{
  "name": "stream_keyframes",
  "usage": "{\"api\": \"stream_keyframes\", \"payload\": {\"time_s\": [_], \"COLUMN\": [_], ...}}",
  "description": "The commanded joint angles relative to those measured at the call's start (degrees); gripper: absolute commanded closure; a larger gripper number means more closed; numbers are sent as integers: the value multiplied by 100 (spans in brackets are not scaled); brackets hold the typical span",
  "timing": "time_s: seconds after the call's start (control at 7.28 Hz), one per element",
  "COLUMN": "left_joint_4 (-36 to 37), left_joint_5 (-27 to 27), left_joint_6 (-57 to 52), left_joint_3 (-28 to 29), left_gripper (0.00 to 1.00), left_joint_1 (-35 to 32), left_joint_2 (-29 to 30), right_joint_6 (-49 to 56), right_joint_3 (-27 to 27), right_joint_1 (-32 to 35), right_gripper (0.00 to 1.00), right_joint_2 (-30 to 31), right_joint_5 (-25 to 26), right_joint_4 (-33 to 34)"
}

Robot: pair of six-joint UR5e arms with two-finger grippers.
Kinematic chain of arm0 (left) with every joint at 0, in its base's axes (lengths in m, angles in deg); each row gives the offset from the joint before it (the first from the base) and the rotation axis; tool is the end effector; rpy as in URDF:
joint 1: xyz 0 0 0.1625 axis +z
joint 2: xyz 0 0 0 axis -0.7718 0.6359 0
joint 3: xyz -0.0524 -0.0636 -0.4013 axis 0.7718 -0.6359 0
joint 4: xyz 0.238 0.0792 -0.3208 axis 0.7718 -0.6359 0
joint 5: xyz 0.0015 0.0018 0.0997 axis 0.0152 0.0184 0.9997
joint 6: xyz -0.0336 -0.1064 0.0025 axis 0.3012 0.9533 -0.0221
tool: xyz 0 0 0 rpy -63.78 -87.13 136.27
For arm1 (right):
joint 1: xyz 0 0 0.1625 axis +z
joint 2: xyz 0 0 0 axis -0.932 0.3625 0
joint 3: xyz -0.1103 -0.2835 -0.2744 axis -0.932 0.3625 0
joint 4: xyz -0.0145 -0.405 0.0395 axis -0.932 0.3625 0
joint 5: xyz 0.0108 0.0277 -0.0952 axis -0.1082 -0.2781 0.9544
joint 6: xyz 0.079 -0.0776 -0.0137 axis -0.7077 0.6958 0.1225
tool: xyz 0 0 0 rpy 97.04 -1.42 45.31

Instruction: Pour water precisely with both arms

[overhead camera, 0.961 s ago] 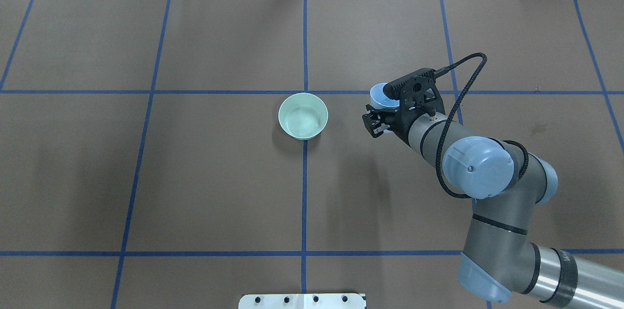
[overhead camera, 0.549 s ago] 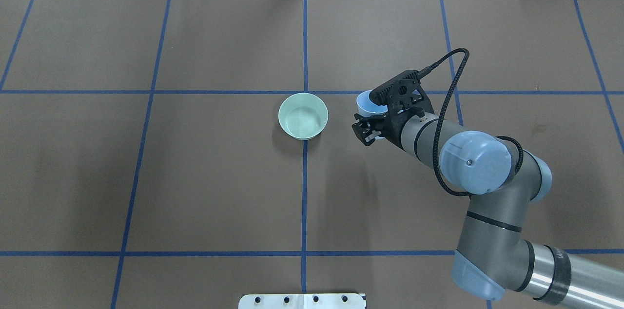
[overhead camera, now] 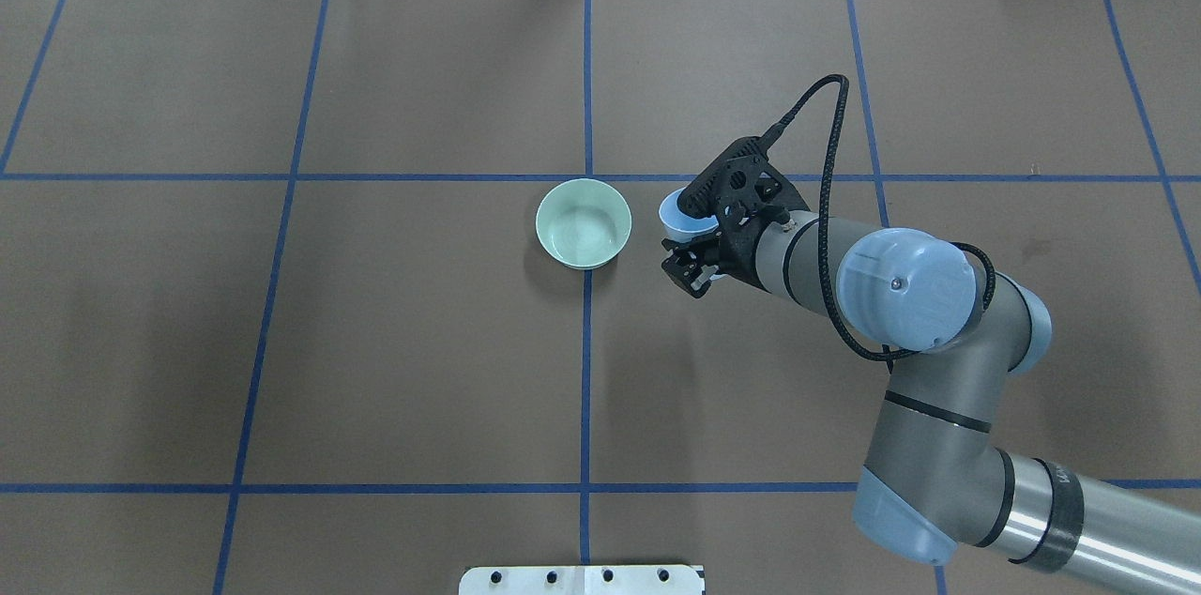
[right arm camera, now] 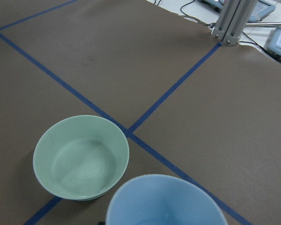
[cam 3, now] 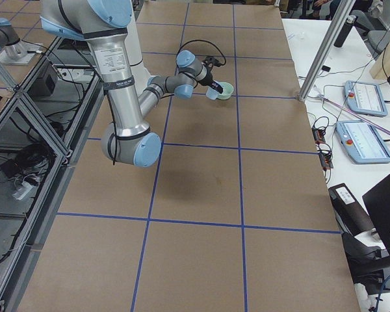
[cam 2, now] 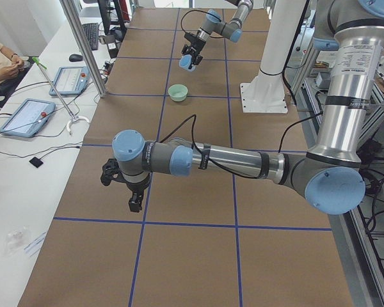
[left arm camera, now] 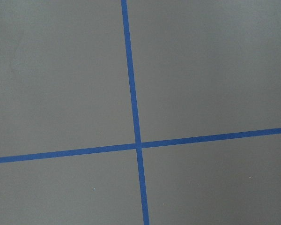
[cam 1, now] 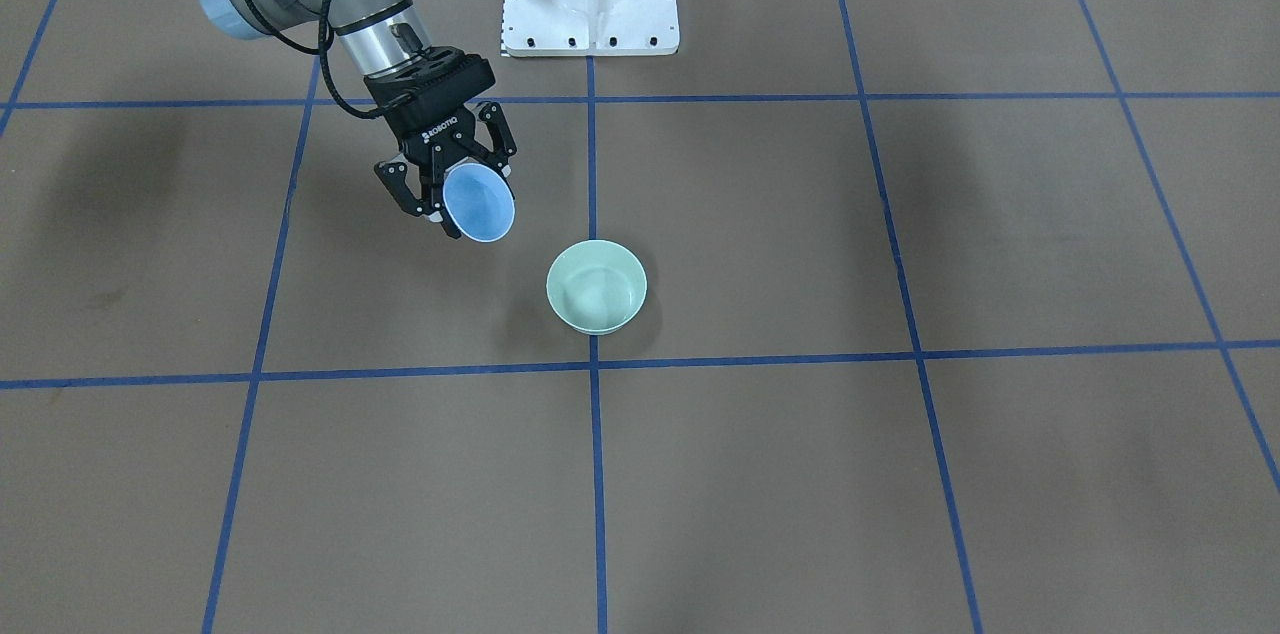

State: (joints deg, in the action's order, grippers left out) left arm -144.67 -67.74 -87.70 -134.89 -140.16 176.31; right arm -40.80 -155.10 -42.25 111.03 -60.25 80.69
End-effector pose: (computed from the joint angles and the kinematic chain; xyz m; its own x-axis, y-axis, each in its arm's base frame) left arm -0.0500 -0.5468 0.5815 0.6965 0.1082 -0.7093 -0.0158 0.9906 0.1357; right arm -0.4613 -0.3909 0.2495 0.6016 -0.6970 0.3902 0.0317 0.5089 0.8602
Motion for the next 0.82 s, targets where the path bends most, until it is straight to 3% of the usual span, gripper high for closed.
{"api": "stream_keyframes", "payload": {"time_s": [0.0,0.14,0.41,0.69], "left_joint_4": [0,0,0,0], "left_joint_5": [0,0,-9,-9], "left_joint_6": [0,0,0,0], "left_joint_3": [12,12,12,12], "left_gripper": [0,0,0,0], "left_joint_1": [0,0,0,0], "left_joint_2": [0,0,0,0], "right_joint_6": [311,320,564,636], "right_joint_3": [132,159,151,168], "right_joint_1": [-178,-215,-233,-233], "right_gripper": [100,100,100,100], "right_joint_2": [-192,-262,-718,-781], "right_joint_5": [-111,-103,-94,-129], "right_joint_4": [100,310,1415,1779]}}
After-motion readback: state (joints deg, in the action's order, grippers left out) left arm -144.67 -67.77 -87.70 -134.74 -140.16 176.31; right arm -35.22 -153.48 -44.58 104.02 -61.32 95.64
